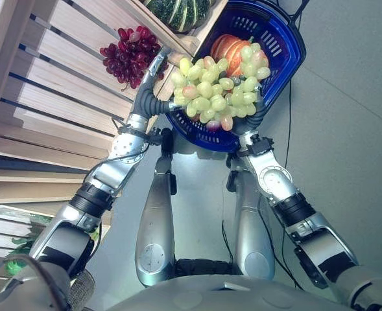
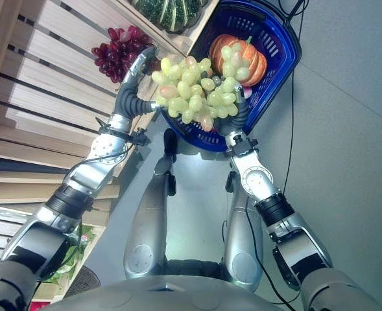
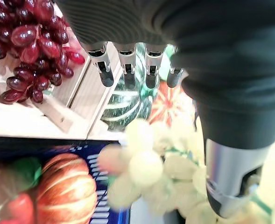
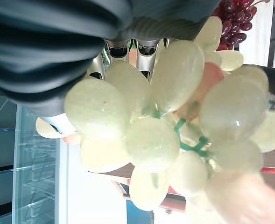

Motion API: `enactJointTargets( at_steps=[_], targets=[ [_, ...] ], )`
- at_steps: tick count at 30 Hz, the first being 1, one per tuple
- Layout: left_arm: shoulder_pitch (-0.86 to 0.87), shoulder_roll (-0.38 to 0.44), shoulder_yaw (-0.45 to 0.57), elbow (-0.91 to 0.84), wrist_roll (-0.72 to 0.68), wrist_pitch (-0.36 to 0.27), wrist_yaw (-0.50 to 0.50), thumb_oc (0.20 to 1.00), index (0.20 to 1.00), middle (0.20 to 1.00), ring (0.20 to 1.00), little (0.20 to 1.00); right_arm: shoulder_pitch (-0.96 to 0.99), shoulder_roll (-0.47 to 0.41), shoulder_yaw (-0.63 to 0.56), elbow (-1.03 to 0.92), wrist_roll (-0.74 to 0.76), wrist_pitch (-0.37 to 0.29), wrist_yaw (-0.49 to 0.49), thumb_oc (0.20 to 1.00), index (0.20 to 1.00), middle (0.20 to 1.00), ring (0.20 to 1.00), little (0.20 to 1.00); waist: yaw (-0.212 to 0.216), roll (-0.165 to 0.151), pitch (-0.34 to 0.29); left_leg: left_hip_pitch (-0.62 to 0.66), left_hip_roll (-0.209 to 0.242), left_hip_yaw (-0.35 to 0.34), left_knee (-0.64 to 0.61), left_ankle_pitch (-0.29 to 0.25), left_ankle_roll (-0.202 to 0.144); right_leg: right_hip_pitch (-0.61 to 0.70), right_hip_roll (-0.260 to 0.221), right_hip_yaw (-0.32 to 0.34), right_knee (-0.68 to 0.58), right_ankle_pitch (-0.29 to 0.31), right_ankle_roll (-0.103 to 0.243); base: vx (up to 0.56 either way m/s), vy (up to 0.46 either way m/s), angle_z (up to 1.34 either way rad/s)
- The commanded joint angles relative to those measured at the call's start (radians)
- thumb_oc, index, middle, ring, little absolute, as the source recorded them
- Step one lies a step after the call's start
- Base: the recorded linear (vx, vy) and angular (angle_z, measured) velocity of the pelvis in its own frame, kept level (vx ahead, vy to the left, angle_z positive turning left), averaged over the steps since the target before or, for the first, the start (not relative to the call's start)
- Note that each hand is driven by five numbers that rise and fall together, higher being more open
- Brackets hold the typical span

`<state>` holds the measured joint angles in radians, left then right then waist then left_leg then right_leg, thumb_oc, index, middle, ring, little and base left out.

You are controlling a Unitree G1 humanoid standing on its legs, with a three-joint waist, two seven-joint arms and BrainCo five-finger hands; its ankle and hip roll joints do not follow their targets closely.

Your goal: Pick up fruits and vegetables into the basket

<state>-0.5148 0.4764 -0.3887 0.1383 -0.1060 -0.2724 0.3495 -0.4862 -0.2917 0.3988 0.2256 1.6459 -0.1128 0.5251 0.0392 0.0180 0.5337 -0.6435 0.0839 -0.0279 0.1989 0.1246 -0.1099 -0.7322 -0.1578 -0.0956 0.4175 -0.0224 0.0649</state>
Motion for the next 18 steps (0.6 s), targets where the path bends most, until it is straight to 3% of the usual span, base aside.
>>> enactJointTargets(
  at_steps=[1, 9, 18],
  targets=[
    [-0.007, 0.002, 0.081, -0.038, -0.005, -0.101, 0.067, 1.0, 1.0, 1.0, 1.0, 1.0, 0.008, 0.05, -0.033, -0.163, -0.028, -0.011, 0.055, 0.2, 0.2, 0.2, 0.2, 0.2, -0.011, -0.018, -0.014, -0.016, -0.091, 0.038, 0.058, -0.063, 0.081, 0.093, 0.058, -0.091, -0.09, 0.018, -0.018, 0.0, 0.0, 0.0],
    [-0.014, -0.014, 0.18, 0.015, -0.088, -0.217, 0.142, 1.0, 1.0, 1.0, 1.0, 1.0, -0.004, 0.043, -0.096, -0.138, -0.087, -0.041, 0.016, 0.2, 0.2, 0.2, 0.2, 0.2, -0.017, -0.013, -0.014, -0.015, -0.089, 0.043, 0.069, -0.071, 0.075, 0.088, 0.059, -0.084, -0.072, 0.006, -0.021, 0.0, 0.0, 0.0],
    [-0.124, 0.011, 0.223, 0.177, -0.089, -0.236, 0.21, 1.0, 1.0, 1.0, 1.0, 1.0, -0.131, -0.031, -0.167, 0.043, -0.207, -0.124, -0.125, 0.2, 0.2, 0.2, 0.2, 0.2, -0.018, -0.003, -0.014, -0.027, -0.086, 0.049, 0.086, -0.079, 0.067, 0.07, 0.06, -0.076, -0.047, -0.007, -0.025, 0.0, 0.0, 0.0]
  ],
)
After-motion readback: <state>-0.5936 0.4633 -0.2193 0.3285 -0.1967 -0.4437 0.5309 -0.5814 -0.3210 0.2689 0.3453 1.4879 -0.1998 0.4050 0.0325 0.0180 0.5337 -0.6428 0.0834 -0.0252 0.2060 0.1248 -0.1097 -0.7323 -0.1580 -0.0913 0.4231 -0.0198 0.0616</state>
